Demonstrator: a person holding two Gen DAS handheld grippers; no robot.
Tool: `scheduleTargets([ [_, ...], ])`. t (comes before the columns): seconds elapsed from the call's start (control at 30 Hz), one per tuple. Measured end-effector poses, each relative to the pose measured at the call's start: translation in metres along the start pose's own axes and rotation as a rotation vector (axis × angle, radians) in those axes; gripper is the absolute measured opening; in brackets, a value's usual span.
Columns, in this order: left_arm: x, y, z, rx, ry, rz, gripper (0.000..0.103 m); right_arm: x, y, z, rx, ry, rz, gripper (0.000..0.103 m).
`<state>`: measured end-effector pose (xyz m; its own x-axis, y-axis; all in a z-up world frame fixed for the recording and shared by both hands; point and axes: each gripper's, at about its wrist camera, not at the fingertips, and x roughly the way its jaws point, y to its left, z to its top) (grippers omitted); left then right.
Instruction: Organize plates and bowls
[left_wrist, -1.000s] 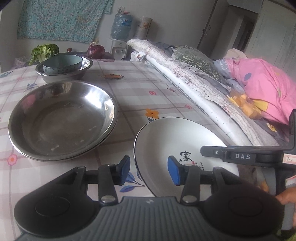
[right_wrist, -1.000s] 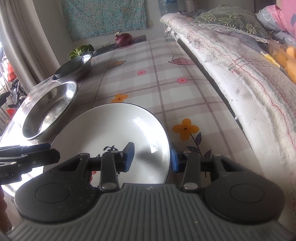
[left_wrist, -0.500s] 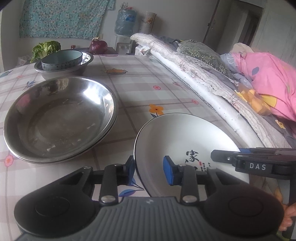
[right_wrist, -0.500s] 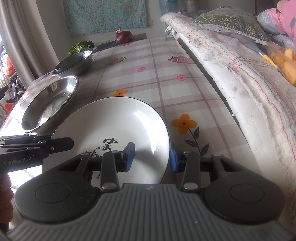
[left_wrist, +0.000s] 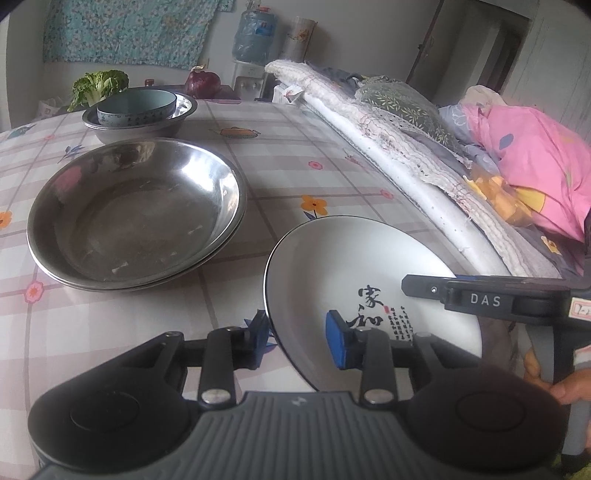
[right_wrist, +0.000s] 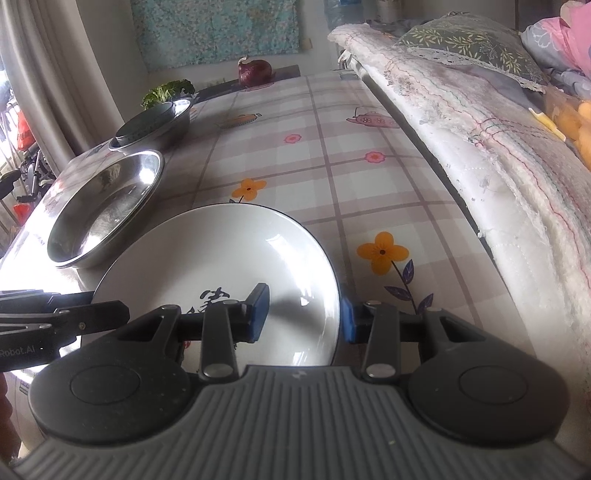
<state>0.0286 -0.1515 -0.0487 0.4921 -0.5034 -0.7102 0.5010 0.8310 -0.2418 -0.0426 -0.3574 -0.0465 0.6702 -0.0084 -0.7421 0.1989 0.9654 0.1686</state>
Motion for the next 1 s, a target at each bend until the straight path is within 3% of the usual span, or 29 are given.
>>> scheduleTargets([
  [1.0, -0.0046, -0.0038, -0.0063, 0.006, -0.009, -0.002, 0.041, 0.0022, 0.0044, 0.0009, -0.008, -0.003, -0.002, 0.042],
])
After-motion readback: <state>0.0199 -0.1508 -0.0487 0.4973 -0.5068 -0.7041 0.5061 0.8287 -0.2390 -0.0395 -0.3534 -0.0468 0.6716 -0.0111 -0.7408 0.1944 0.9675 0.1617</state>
